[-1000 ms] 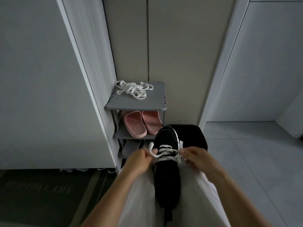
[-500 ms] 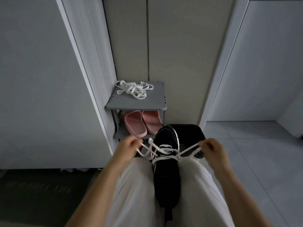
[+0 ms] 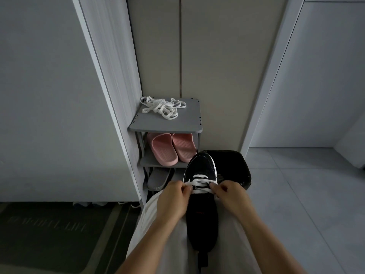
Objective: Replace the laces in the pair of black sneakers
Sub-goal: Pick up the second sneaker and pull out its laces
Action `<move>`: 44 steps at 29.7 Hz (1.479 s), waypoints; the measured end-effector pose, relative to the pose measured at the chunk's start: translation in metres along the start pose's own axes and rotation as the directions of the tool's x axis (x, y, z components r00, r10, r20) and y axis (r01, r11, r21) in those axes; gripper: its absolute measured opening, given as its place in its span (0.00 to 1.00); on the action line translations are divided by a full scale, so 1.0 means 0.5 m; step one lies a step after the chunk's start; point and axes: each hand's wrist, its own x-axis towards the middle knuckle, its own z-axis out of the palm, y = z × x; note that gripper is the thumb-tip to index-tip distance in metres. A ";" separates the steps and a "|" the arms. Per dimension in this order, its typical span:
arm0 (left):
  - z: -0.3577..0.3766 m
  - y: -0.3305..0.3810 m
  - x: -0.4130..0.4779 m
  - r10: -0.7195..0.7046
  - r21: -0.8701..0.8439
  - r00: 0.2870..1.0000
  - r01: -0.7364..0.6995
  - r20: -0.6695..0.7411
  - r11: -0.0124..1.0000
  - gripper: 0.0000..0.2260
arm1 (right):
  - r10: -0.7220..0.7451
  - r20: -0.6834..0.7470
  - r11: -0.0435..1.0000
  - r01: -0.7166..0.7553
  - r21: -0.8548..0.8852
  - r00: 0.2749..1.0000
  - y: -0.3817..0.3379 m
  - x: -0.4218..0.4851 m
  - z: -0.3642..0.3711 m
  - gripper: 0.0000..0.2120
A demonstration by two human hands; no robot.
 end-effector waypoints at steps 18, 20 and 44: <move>-0.125 -0.041 0.046 -0.230 -0.569 0.959 0.098 -0.164 0.817 0.03 | 0.137 -0.166 0.723 0.015 0.690 0.977 0.051 0.034 -0.073 0.15; -0.087 -0.029 0.024 -0.145 -0.294 0.984 0.109 -0.102 0.950 0.14 | 0.030 -0.129 0.955 0.010 0.298 0.991 0.054 0.027 -0.044 0.17; -0.121 -0.046 0.033 -0.043 -0.283 0.954 -0.044 -0.297 0.958 0.11 | 0.221 -0.248 0.628 0.057 0.776 0.943 0.040 0.043 -0.052 0.12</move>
